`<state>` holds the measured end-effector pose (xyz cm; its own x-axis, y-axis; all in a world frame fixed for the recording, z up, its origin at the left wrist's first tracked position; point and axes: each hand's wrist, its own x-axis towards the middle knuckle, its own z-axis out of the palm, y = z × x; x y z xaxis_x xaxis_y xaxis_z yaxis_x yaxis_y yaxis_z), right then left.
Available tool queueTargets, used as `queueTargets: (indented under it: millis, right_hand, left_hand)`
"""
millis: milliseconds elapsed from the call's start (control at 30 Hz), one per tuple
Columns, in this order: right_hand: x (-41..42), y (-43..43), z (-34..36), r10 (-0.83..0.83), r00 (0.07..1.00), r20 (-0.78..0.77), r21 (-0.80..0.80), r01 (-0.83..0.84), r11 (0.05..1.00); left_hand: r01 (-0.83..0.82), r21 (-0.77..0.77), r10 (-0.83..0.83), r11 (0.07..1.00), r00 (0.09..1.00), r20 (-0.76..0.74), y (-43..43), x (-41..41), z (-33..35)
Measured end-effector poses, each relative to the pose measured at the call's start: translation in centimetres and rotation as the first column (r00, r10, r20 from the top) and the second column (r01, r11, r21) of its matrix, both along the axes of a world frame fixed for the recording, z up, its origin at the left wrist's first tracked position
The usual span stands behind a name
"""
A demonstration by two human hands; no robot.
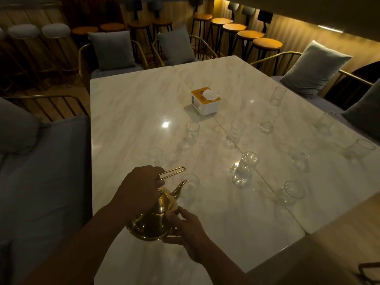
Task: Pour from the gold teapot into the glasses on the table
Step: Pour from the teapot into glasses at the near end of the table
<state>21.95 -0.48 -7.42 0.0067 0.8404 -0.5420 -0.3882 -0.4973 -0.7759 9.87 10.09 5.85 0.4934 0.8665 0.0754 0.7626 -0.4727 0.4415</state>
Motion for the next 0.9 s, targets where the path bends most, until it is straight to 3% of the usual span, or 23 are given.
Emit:
queueTargets:
  millis: [900]
  right_hand:
    - [-0.41, -0.14, 0.55, 0.059, 0.998, 0.013, -0.002, -0.059, 0.998]
  left_hand:
    - [-0.030, -0.015, 0.030, 0.999, 1.000, -0.003, -0.36, -0.27, 0.44]
